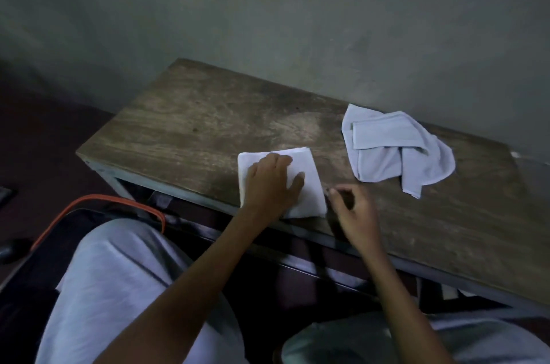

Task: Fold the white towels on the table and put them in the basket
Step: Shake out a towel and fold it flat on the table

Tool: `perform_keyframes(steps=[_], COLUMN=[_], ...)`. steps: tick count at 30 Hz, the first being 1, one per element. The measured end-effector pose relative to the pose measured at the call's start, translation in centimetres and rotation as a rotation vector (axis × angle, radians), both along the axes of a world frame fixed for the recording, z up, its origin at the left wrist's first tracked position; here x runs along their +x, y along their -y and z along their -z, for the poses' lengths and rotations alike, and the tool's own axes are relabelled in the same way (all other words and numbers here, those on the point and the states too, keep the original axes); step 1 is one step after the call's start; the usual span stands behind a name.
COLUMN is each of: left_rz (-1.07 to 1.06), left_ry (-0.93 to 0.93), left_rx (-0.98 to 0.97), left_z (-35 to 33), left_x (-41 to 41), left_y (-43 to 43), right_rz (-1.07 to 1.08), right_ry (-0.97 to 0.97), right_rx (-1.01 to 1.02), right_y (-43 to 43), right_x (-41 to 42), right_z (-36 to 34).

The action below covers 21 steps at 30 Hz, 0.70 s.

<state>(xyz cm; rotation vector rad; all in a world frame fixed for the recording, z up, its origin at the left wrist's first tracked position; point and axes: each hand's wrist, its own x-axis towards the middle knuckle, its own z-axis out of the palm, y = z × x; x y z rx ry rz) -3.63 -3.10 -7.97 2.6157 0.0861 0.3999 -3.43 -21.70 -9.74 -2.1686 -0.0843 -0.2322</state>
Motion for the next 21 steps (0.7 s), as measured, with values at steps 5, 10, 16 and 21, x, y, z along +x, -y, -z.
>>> perform_keyframes(steps=[5, 10, 16, 21], left_rz=[0.044, 0.071, 0.059, 0.055], left_ry=[-0.056, -0.050, -0.038, 0.000], left_rx=[0.345, 0.365, 0.359, 0.354], left_z=[3.1, 3.1, 3.4, 3.5], left_x=[2.7, 2.3, 2.6, 2.7], left_y=[0.5, 0.0, 0.1, 0.0], right_rz=[-0.074, -0.079, -0.072, -0.052], right_ry=[0.039, 0.032, -0.176, -0.224], right_rx=[-0.125, -0.271, -0.222, -0.006], right_y=[1.0, -0.3, -1.3, -1.4], right_x=[-1.6, -1.7, -0.9, -0.7], right_z=[1.7, 1.8, 1.1, 1.1])
